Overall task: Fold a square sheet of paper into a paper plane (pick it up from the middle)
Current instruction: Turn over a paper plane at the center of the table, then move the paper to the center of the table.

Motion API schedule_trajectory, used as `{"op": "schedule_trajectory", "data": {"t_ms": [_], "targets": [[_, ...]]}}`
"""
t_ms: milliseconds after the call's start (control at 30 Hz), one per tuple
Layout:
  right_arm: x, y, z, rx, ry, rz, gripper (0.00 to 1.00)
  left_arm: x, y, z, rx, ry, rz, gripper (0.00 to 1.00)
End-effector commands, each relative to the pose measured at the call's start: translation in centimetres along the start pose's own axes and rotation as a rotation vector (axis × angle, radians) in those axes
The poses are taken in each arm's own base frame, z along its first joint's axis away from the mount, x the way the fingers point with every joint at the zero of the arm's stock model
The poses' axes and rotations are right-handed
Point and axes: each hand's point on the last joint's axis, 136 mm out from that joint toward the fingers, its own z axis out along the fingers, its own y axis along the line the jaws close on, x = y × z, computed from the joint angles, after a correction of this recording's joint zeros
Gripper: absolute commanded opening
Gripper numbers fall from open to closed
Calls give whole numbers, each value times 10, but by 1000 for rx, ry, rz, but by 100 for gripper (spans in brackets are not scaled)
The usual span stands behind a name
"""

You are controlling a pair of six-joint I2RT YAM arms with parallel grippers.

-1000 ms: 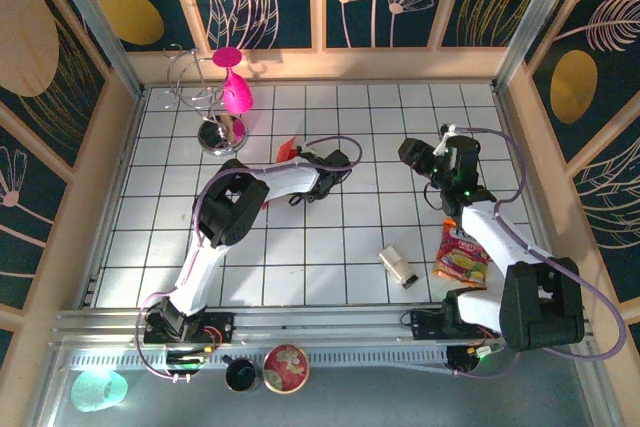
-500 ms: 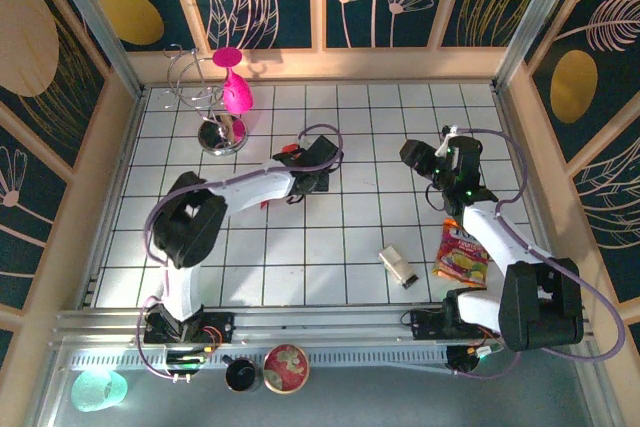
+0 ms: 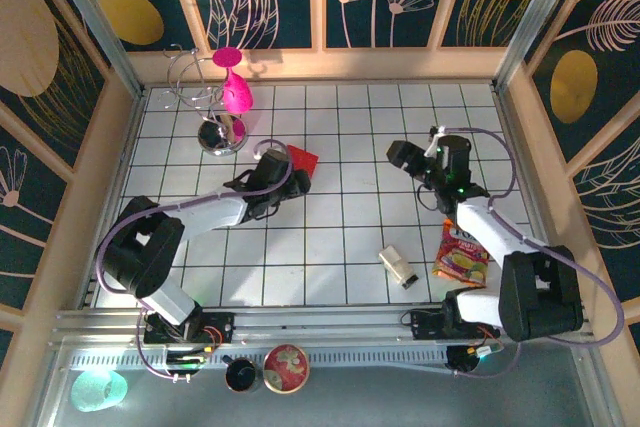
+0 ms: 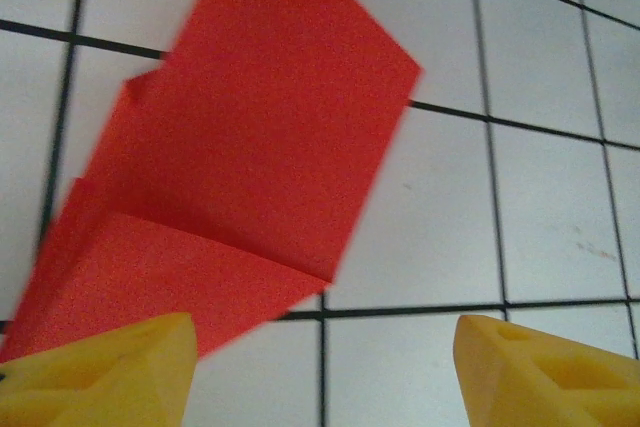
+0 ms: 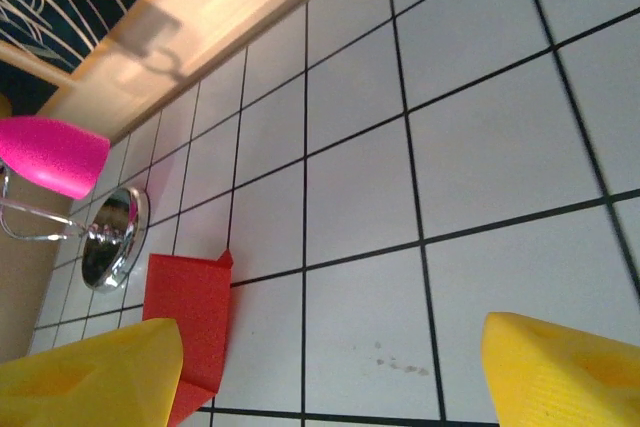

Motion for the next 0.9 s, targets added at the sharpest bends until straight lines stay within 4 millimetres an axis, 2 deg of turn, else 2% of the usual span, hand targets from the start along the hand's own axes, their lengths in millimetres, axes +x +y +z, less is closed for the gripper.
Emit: {"op": "schedule_trajectory", "data": {"t_ms": [0, 300, 400, 567, 633, 800, 867], "targets": [[-10, 16, 8, -17, -31, -5, 79, -13, -15, 6, 105, -20, -50, 69], [4, 24, 26, -17, 23, 1, 77, -29, 22, 38, -76, -22, -12, 69], [8, 25, 30, -23, 45, 6, 77, -22, 37, 45, -140, -8, 4, 69], [16, 25, 36, -28, 74, 14, 76, -15, 48, 54, -163, 16, 2, 69], [18, 25, 38, -29, 85, 19, 75, -20, 39, 58, -136, 21, -4, 69], [27, 24, 41, -31, 113, 35, 75, -1, 27, 66, -50, 105, -13, 64], [32, 24, 42, -35, 132, 46, 74, 8, 17, 67, 18, 150, -22, 60]]}}
